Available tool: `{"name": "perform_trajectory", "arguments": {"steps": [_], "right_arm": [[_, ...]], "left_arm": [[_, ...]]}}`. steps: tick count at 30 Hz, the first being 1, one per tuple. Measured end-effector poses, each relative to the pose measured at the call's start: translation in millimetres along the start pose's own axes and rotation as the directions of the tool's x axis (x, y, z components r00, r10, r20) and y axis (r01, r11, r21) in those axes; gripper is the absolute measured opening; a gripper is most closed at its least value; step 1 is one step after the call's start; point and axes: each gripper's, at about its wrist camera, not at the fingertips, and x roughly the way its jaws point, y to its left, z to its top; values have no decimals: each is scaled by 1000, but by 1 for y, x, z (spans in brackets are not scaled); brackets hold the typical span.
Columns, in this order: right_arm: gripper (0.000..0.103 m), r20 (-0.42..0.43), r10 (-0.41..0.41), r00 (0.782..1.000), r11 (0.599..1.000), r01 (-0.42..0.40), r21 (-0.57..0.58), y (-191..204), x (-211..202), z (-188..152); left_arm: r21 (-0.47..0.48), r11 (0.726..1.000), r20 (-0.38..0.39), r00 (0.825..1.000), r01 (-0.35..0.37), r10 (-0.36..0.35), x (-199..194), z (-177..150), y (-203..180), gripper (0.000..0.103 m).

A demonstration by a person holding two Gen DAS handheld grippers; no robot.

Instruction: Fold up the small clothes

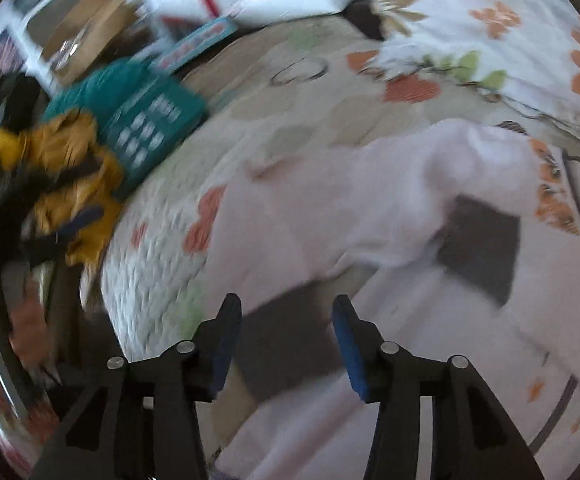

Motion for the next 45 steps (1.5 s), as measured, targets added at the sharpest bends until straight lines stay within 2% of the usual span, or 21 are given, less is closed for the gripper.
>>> {"name": "perform_trajectory", "arguments": {"steps": [2,5,7,8,10,12,16,19,22,25,28,29,32,33,34,36,40,42,45], "right_arm": [[54,-28,-67,997,997,66,-40,8,15,-11],[54,-56,-118,991,992,116,-40,6,37,-19],[33,-53,-115,992,993,114,-30,5,42,-20],[9,-53,-104,993,994,103,-18,5,42,-18],[8,-39,-23,999,999,25,45,1,35,-15],[8,1,-16,1000,999,16,43,8,23,-10],[8,110,5,994,997,-13,74,4,-29,2],[8,177,-4,984,989,-22,146,-30,-78,5],[8,218,-100,971,965,41,260,-93,-127,-4],[8,202,-225,953,911,132,391,-159,-157,-20],[8,113,-397,911,817,294,496,-227,-174,-40],[8,57,-458,887,765,360,534,-254,-176,-49],[12,-57,-545,836,659,469,588,-300,-177,-67],[15,-60,-551,833,646,471,601,-306,-178,-72],[18,-46,-551,833,641,458,615,-308,-182,-78],[32,-22,-550,835,641,439,630,-310,-189,-89],[39,5,-527,850,655,403,639,-308,-204,-114],[53,10,-522,853,653,392,647,-310,-208,-128],[55,18,-495,869,641,351,683,-310,-213,-158]], "left_arm": [[5,1000,-6,1000,-4,4,1,-1,1,78],[18,1000,-8,1000,-13,14,1,-4,-1,78],[25,999,-6,1000,-20,20,2,-5,-3,78],[28,999,-5,1000,-23,23,2,-6,-4,78],[37,999,-5,1000,-27,27,4,-8,-8,78],[44,999,-5,1000,-30,31,5,-10,-12,78],[71,997,-20,999,-30,32,11,-16,-24,78],[108,994,-42,999,-27,32,18,-23,-38,78],[155,988,-70,997,-28,40,27,-32,-54,78],[201,979,-100,994,-22,43,37,-42,-71,78],[252,968,-124,991,-17,50,48,-55,-91,78],[270,963,-131,990,-17,55,52,-60,-97,78],[333,943,-163,984,-14,73,66,-77,-118,78],[346,938,-172,982,-13,77,69,-81,-122,78],[363,932,-186,979,-11,85,74,-86,-127,78],[393,920,-209,973,-9,99,84,-90,-136,78],[451,893,-246,960,-12,137,102,-99,-151,78],[474,881,-274,949,-9,157,110,-106,-154,78],[488,872,-347,922,22,171,123,-120,-154,78]]}}
